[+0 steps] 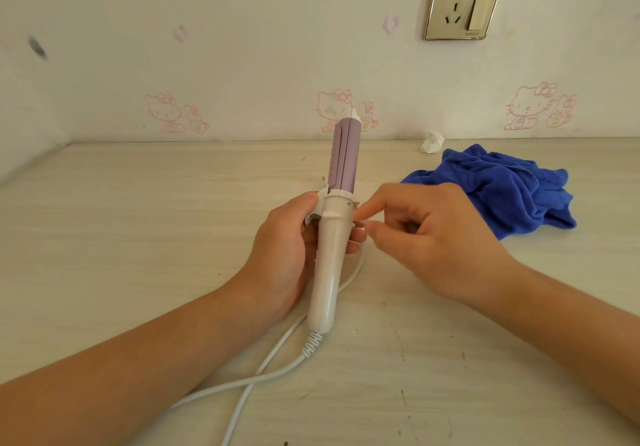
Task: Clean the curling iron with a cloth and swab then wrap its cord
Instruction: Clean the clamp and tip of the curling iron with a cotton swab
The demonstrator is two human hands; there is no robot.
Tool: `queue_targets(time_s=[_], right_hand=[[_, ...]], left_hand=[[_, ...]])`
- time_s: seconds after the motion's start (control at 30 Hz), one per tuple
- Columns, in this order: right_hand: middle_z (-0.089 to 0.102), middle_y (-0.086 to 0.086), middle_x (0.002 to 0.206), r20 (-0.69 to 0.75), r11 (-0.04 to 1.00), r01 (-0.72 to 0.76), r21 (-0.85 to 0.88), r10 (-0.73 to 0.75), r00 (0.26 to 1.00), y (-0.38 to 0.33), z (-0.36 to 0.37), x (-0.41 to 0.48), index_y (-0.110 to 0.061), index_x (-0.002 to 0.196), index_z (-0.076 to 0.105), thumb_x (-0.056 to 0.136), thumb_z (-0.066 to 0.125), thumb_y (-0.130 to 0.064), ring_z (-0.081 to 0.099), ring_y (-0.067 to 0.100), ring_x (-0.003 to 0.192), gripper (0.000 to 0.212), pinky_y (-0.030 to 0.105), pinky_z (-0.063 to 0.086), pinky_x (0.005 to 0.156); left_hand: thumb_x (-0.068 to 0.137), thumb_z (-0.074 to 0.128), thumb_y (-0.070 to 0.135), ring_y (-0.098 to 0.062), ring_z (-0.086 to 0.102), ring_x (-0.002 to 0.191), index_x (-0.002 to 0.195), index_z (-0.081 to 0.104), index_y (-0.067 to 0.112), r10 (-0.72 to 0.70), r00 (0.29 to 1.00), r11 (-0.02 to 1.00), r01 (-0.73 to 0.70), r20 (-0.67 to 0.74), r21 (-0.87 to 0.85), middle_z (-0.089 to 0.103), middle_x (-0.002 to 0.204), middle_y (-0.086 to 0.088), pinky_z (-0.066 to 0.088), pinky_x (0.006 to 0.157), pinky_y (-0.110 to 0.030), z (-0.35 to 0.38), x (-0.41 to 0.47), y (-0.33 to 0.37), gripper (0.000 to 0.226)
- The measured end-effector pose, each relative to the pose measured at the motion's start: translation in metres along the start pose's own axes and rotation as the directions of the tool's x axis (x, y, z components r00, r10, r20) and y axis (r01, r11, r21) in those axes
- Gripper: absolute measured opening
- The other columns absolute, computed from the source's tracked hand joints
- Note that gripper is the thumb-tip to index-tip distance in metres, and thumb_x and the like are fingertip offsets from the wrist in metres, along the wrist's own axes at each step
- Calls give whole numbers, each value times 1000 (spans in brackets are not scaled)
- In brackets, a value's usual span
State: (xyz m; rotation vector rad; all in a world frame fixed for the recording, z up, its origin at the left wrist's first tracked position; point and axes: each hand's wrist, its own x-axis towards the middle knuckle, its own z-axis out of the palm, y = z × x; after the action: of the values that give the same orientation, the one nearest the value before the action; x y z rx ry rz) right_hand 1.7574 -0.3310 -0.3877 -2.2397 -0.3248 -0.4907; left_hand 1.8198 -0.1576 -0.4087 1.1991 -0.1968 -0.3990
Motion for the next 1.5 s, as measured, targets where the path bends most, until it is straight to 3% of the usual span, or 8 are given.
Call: queue_targets(time_s=[0.37, 0.53, 0.67, 0.87, 1.03, 1.2, 1.37, 1.5], right_hand=[[47, 11, 50, -16, 999, -3, 48, 4, 1000, 3, -5, 3, -16, 91, 78, 91, 71, -7, 37, 21, 46, 12, 30, 38, 50], [42, -2, 46, 207, 994, 55, 99, -75, 975, -2, 3, -11, -25, 92, 78, 93, 72, -10, 33, 8, 43, 16, 14, 32, 49], [48, 5, 49, -2, 999, 19, 46, -19, 1000, 4, -3, 3, -19, 92, 78, 92, 71, -6, 39, 15, 46, 15, 23, 38, 49], [42, 0, 48, 189, 991, 83, 108, -103, 977, -2, 3, -11, -23, 92, 79, 92, 72, -10, 33, 6, 44, 15, 15, 32, 49], [49, 6, 49, -36, 996, 31, 80, -28, 999, 8, -9, 3, -18, 92, 79, 92, 71, -4, 41, 15, 42, 16, 27, 43, 46], [43, -2, 46, 126, 992, 70, 104, -83, 989, 2, 0, -8, -23, 92, 79, 92, 71, -12, 34, 7, 43, 13, 13, 33, 49], [49, 8, 48, -58, 998, 8, 66, -4, 998, 9, -7, 7, -16, 91, 78, 91, 70, -4, 42, 24, 46, 15, 35, 44, 51], [43, 0, 47, 122, 989, 58, 138, -75, 990, 4, -2, -8, -21, 92, 78, 92, 71, -7, 33, 10, 43, 16, 18, 35, 49]], left_hand=[[100, 43, 28, -31, 71, 71, 98, 78, -1, -36, 999, 999, 36, 26, -20, 73, 91, -28, 59, 61, -36, -2, 3, -2, 46], [95, 58, 48, -21, 67, 68, 92, 77, 10, -13, 999, 998, 10, 40, 67, 71, 80, -10, 56, 61, -32, -5, 3, -2, 42], [87, 75, 36, -24, 68, 69, 106, 70, 5, 18, 999, 997, -21, 40, 79, 72, 84, -15, 58, 61, -33, -4, 2, -1, 36], [91, 67, 35, -19, 68, 71, 92, 74, 14, 89, 995, 983, -95, 43, 157, 73, 84, -8, 56, 62, -30, -2, -1, -1, 22], [90, 68, 40, -20, 68, 73, 95, 78, 15, 69, 997, 984, -71, 20, 163, 70, 86, -12, 57, 62, -32, -2, -3, 2, 27], [90, 64, 37, -19, 66, 72, 90, 77, 12, 56, 998, 992, -60, 43, 113, 70, 83, -8, 56, 63, -31, -2, -3, 2, 28], [91, 63, 35, -24, 68, 74, 96, 77, 5, 46, 999, 994, -49, 29, 98, 73, 91, -16, 57, 62, -33, -3, -1, 1, 34], [91, 60, 35, -21, 67, 70, 92, 80, 11, 23, 999, 995, -27, 39, 97, 72, 82, -11, 57, 60, -32, -3, -1, 1, 31]])
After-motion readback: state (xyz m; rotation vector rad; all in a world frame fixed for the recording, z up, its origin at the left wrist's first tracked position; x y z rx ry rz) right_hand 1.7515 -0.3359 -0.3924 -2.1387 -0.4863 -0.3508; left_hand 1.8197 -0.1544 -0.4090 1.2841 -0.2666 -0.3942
